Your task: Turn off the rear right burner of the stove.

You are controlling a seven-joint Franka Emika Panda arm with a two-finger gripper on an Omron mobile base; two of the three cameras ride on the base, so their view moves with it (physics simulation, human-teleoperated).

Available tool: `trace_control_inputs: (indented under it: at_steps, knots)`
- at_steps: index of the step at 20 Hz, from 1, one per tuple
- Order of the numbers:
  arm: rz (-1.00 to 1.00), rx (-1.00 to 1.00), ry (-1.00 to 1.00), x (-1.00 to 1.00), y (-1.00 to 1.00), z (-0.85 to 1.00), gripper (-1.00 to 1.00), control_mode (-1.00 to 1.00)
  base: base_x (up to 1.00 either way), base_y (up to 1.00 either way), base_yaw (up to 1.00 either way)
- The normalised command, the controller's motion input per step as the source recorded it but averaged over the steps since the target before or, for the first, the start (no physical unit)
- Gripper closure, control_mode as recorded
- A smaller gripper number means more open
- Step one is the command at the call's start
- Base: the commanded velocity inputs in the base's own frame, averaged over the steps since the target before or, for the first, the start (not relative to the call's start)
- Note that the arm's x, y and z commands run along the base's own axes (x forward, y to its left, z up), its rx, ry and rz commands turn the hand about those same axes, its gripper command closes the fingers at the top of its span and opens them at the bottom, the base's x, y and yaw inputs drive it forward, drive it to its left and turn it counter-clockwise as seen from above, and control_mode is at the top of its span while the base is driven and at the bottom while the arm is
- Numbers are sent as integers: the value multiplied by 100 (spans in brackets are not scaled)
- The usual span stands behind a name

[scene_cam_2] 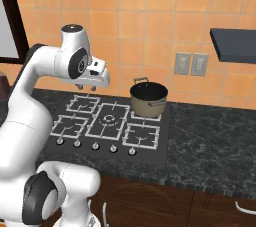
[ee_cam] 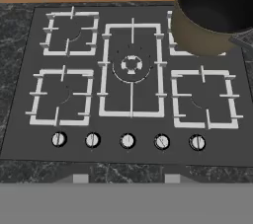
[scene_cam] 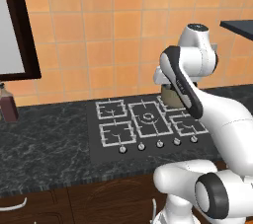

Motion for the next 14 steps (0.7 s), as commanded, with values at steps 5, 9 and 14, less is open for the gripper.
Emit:
trace_control_inputs:
  at_steps: [5,9,14]
  knots:
    - [-5,7,3,-25,-26,-30,-100,-100,0,0,0]
    - [-10,8,5,-59,-58,-97,-100,-100,0,0,0]
    - [-1,-3,4,-26,-16,-98,-100,-100,0,0,0]
